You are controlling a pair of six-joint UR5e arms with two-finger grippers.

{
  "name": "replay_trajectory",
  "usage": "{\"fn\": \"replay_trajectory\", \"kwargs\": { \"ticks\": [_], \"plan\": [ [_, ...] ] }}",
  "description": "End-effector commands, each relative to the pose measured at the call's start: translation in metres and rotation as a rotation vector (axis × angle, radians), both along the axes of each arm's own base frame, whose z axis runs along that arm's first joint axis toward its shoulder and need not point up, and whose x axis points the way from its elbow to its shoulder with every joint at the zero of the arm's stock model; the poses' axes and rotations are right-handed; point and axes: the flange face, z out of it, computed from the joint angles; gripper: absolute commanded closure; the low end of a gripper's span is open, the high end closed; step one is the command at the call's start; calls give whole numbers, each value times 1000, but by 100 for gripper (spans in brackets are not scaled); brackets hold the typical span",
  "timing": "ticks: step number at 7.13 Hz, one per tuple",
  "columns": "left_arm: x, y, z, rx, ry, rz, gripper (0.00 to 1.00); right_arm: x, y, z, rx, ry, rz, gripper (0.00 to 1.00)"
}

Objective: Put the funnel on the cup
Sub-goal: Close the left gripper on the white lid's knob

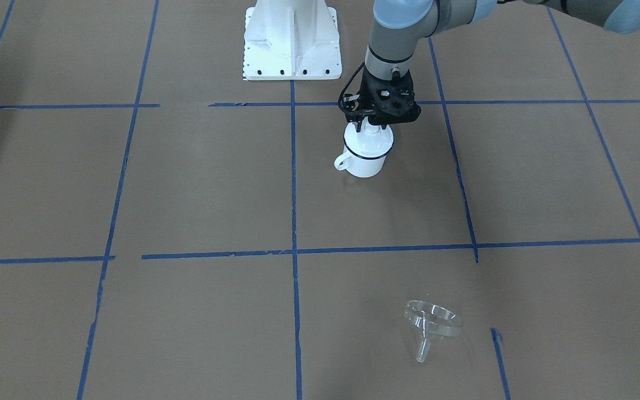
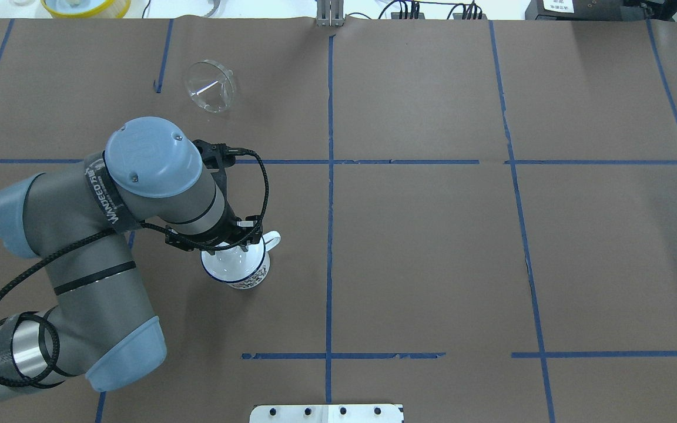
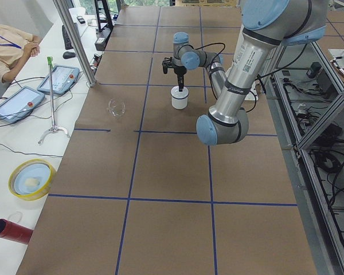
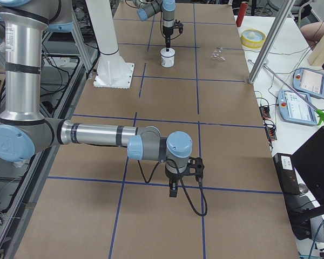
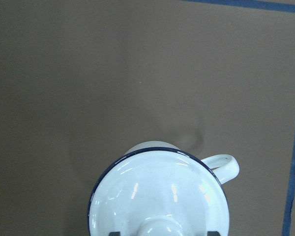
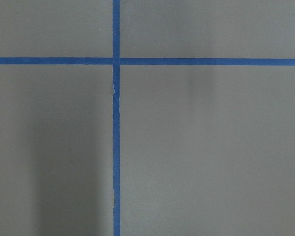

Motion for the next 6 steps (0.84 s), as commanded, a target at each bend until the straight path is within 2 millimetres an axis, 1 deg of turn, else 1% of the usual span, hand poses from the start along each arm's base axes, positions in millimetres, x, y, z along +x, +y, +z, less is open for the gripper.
{"fn": "replay_trajectory", "kwargs": {
  "ticks": [1, 2, 3, 4, 5, 6],
  "plan": [
    [0, 1, 0, -1, 2, 2, 79, 0, 0, 0, 0, 0, 0, 0],
    [-2, 2, -4, 1, 8, 3, 100, 0, 0, 0, 0, 0, 0, 0],
    [-4, 2, -4, -1, 4, 2, 100, 0, 0, 0, 0, 0, 0, 0],
    [-12, 4, -11, -4, 0, -2, 100, 0, 0, 0, 0, 0, 0, 0],
    [-36, 9, -25, -7, -5, -17, 100, 0, 0, 0, 0, 0, 0, 0],
    [-62, 6, -39, 0, 1, -49, 100, 0, 0, 0, 0, 0, 0, 0]
  ]
}}
